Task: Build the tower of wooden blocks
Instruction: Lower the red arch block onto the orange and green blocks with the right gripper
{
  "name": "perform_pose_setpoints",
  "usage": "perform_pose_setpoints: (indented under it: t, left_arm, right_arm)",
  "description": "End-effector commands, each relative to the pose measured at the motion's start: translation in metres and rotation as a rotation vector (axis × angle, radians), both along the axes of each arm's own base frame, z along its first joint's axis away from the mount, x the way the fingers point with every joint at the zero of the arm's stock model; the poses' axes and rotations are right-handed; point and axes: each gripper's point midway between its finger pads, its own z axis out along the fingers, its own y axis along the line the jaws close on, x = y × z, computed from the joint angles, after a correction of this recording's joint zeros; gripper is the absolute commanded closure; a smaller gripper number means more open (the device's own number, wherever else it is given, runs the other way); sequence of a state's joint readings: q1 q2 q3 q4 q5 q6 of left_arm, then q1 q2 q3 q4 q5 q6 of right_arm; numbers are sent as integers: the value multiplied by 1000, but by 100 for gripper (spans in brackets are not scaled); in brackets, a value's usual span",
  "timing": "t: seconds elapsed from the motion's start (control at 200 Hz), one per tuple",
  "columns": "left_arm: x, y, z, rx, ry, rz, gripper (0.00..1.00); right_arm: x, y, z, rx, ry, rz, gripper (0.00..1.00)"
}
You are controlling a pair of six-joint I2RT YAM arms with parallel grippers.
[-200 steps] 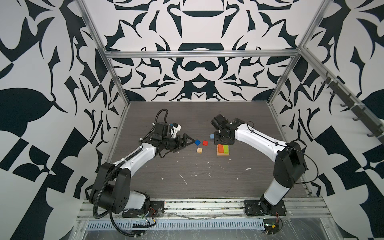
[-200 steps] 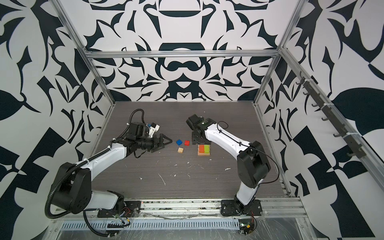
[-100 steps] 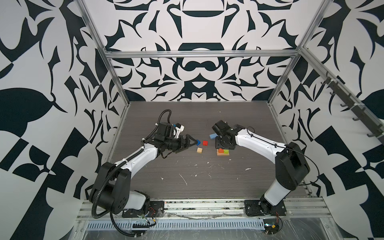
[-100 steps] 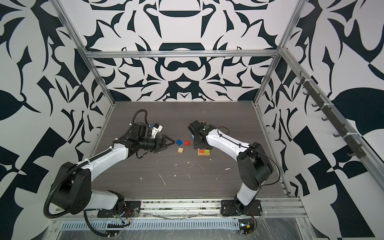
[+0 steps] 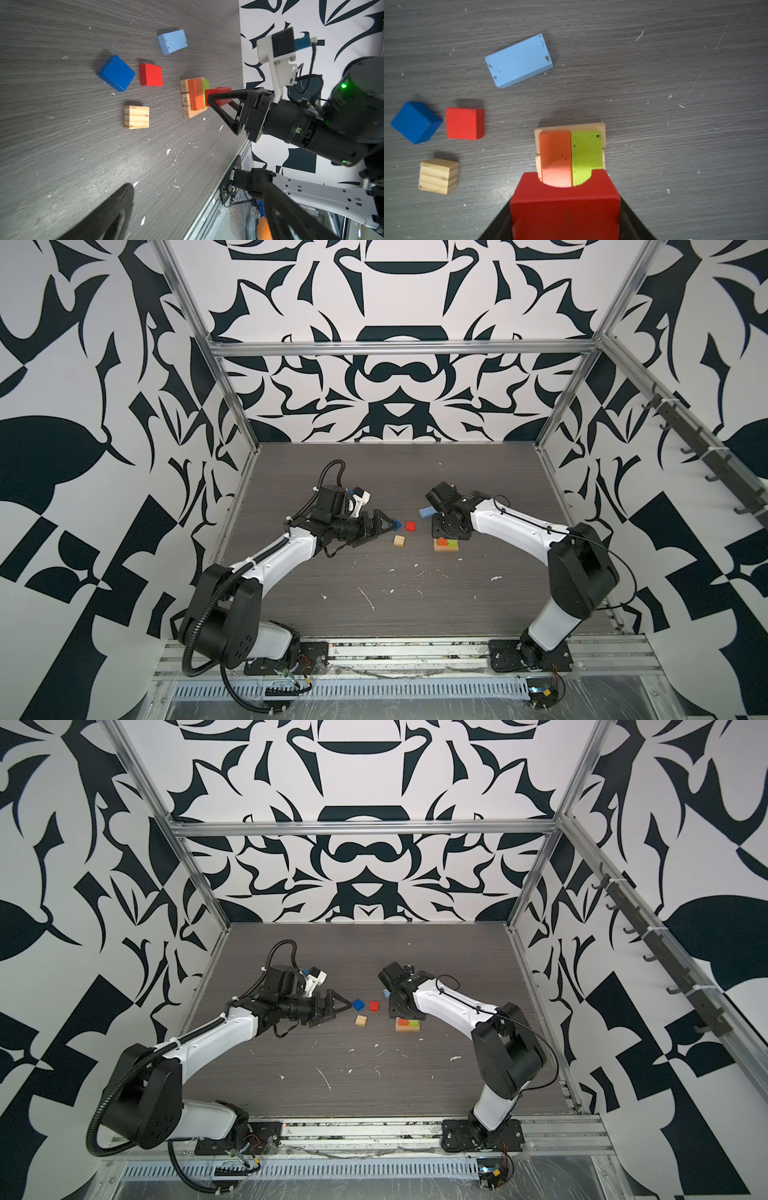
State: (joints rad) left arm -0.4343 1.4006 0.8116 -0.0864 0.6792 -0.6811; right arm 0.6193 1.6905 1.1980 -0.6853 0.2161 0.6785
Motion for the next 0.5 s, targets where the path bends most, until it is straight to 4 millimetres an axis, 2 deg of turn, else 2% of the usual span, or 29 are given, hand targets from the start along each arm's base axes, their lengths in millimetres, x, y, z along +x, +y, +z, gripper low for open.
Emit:
perform_pose_setpoints:
  t: [0.0,0.495]
  left_arm:
    - [9,-7,13,-16,-38,-5,0]
    - [7,-9,14,-15,-39,-10,1]
  right_arm:
    - [3,-4,0,-11,-13,-8,62]
    - [8,-8,-13,-20,-1,-12,61]
